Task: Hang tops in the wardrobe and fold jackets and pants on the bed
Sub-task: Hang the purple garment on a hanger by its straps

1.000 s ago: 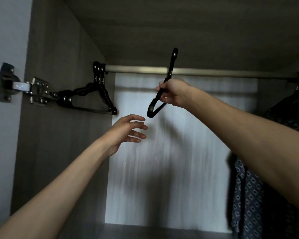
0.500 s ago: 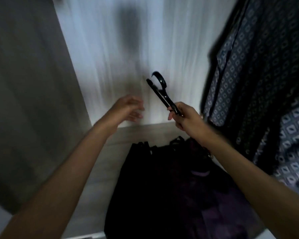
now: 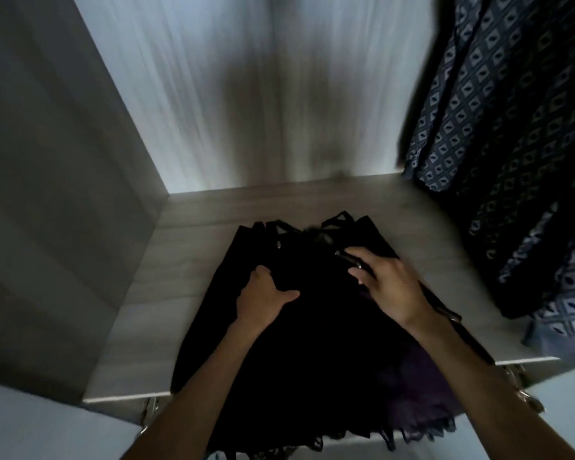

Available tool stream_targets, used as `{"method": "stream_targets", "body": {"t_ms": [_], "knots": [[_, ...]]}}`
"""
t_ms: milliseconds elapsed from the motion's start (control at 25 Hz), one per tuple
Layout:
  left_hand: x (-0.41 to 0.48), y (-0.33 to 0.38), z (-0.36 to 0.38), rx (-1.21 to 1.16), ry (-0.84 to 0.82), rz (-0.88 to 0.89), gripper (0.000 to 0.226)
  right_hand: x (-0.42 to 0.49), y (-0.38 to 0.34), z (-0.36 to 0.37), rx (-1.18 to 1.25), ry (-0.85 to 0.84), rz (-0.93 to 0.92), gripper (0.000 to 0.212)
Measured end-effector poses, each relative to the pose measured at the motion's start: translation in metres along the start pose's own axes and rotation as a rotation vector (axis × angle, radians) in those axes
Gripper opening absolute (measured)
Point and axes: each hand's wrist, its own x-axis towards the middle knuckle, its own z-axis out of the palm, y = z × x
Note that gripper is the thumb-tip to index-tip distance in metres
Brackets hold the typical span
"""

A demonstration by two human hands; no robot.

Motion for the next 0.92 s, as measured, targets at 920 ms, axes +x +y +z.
{"method": "stream_targets", "body": {"t_ms": [920], "knots": [[0.005,0.106,-0.220,-0.930,0.176,0.387,0.030,0.089,-0.014,-0.060,0.506,0.392,-0.051,0.021]]}}
